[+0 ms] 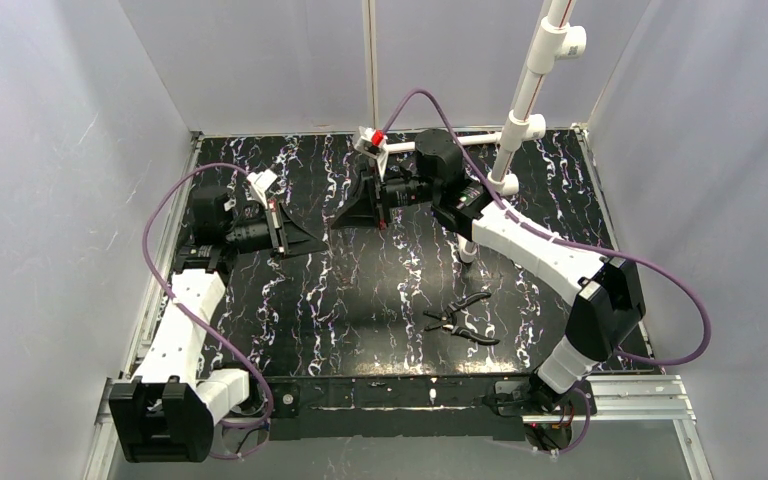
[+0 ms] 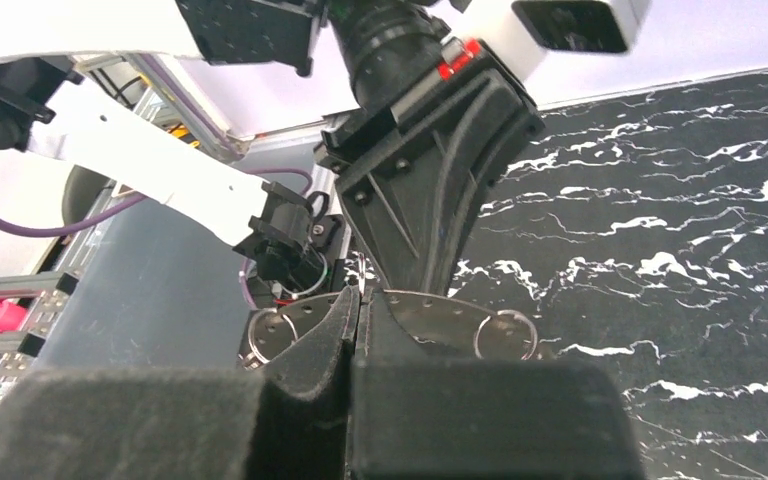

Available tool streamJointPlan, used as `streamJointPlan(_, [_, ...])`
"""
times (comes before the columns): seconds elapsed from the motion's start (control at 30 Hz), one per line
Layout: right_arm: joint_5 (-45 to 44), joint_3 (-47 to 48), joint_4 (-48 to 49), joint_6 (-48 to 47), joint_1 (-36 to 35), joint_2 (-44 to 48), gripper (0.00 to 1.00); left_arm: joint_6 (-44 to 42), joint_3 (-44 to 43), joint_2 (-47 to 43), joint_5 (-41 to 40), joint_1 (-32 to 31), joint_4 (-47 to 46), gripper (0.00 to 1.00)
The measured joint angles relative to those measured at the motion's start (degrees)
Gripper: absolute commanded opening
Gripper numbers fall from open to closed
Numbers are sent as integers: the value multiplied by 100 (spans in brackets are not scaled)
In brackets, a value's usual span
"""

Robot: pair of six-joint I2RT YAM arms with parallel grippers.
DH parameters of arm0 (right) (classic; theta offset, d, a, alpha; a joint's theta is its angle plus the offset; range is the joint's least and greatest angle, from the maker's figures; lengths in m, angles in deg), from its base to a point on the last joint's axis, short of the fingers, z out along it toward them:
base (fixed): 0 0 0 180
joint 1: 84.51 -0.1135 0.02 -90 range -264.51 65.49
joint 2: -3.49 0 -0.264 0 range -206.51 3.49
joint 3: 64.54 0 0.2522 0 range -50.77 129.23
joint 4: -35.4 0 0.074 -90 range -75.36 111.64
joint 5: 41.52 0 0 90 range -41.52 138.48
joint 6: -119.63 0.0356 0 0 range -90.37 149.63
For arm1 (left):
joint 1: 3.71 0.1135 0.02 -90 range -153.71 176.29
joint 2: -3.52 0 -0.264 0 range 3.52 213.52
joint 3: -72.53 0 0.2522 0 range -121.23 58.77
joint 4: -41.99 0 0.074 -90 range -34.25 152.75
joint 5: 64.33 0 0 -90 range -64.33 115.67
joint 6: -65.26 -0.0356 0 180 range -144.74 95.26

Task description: Remove the keys from the keyring

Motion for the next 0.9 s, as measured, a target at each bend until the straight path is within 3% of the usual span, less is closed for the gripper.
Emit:
streamJointPlan(0.3, [-101,-470,-614,-634,264,116,1,-1711,-553,251,-841,579,1475,0])
streamJointPlan(0.53, [-162,-946,-881,-885,319,330,1,-3198,-949,1073,-2068,772,2472,0])
streamJointPlan(0.9, [-179,-1270,-894,-973,319,444,1,-3082,-863,1379,-4553,890,2671,0])
